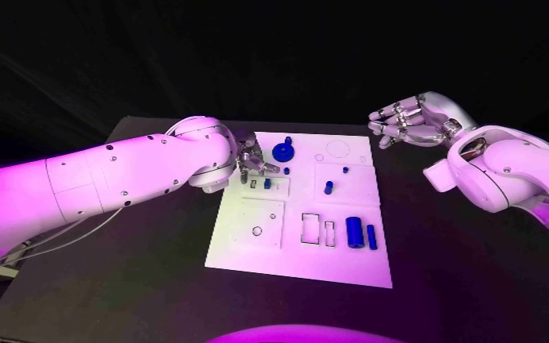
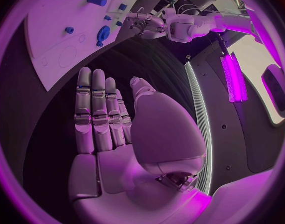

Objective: Assemble the parts on the task board

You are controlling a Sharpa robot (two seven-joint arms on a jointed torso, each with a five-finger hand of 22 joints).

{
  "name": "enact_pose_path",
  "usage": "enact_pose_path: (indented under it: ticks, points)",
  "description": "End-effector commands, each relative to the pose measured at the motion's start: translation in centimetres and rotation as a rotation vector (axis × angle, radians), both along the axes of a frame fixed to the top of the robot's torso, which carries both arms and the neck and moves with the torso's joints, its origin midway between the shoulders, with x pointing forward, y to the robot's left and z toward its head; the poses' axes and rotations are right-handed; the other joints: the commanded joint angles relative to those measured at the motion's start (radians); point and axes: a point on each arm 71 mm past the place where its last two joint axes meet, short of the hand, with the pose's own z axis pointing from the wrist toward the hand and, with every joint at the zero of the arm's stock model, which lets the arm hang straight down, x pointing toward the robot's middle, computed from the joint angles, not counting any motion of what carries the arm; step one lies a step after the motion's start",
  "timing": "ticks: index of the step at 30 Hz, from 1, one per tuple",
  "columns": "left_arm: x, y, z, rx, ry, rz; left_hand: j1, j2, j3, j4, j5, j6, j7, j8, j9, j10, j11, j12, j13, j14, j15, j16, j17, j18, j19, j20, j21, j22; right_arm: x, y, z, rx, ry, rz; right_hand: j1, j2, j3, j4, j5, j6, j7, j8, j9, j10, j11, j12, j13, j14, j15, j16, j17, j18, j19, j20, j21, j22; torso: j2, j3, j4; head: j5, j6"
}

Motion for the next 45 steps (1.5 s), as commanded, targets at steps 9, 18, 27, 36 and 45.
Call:
enact_pose_path:
  ticks: [9, 18, 27, 36, 45]
  points:
    - [2.0, 2.3, 3.4, 0.012, 0.020, 0.013, 0.079, 0.009, -0.060, -0.001, 0.008, -0.064, 0.033, -0.070, -0.049, -0.092, 0.024, -0.117, -0.134, 0.008, 0.016, -0.008, 0.004, 0.000, -0.005, 0.012, -0.031, -0.048, 0.1, 0.0, -0.1, -0.003, 0.007, 0.003, -0.009, 0.001, -0.003, 0.002, 0.005, -0.003, 0.005, -0.006, 0.001, -0.002, 0.008, -0.003, 0.000, -0.004, 0.007, -0.004, -0.001, 0.006, -0.001, 0.009, -0.006, -0.002, 0.002, -0.0003, 0.0007, 0.000, 0.017]
    - [4.7, 3.6, 4.3, 0.037, -0.017, 0.063, 0.118, 0.020, -0.077, -0.003, 0.009, -0.066, 0.040, -0.089, -0.074, -0.100, 0.029, -0.124, -0.147, 0.009, 0.021, -0.010, 0.005, 0.000, -0.006, 0.019, -0.032, -0.048, 0.1, 0.1, -0.2, -0.003, 0.006, 0.007, -0.006, 0.004, -0.001, -0.001, 0.010, -0.003, 0.004, -0.005, 0.002, -0.002, 0.007, -0.002, 0.000, -0.004, 0.006, -0.003, -0.002, 0.006, 0.000, 0.009, -0.006, -0.004, 0.003, -0.0009, -0.0009, 0.008, 0.023]
    - [6.3, 3.7, 3.2, 0.098, 0.008, 0.075, 0.121, 0.021, -0.080, -0.002, 0.009, -0.065, 0.040, -0.091, -0.077, -0.100, 0.030, -0.125, -0.149, 0.009, 0.021, -0.010, 0.006, 0.000, -0.004, 0.019, -0.030, -0.043, 0.1, 0.2, -0.2, -0.007, 0.004, 0.012, -0.006, 0.004, -0.001, -0.001, 0.011, -0.003, 0.004, -0.005, 0.002, -0.002, 0.007, -0.002, 0.000, -0.004, 0.006, -0.003, -0.002, 0.007, 0.000, 0.009, -0.006, -0.005, 0.007, -0.0020, -0.0019, 0.017, 0.021]
    - [7.1, 3.7, 1.2, 0.126, 0.045, 0.087, 0.120, 0.026, -0.086, 0.001, 0.008, -0.064, 0.041, -0.095, -0.082, -0.103, 0.031, -0.128, -0.153, 0.009, 0.022, -0.010, 0.006, 0.000, -0.004, 0.020, -0.030, -0.043, 0.2, 0.4, -0.3, -0.007, 0.000, 0.016, -0.005, 0.005, 0.000, -0.002, 0.013, -0.003, 0.004, -0.005, 0.002, -0.002, 0.006, -0.002, 0.000, -0.003, 0.006, -0.003, -0.002, 0.007, 0.001, 0.009, -0.006, -0.005, 0.007, -0.0020, -0.0041, 0.017, 0.020]
    - [7.3, 3.6, 0.4, 0.130, 0.071, 0.088, 0.114, 0.029, -0.096, 0.002, 0.008, -0.061, 0.042, -0.098, -0.089, -0.103, 0.031, -0.127, -0.154, 0.009, 0.023, -0.011, 0.006, -0.001, -0.003, 0.021, -0.028, -0.040, 0.1, 0.5, -0.3, -0.007, 0.002, 0.018, -0.004, 0.006, 0.001, -0.003, 0.015, -0.003, 0.003, -0.005, 0.002, -0.002, 0.006, -0.001, 0.001, -0.003, 0.006, -0.002, -0.002, 0.007, 0.002, 0.009, -0.007, -0.006, 0.009, -0.0012, -0.0072, 0.022, 0.021]
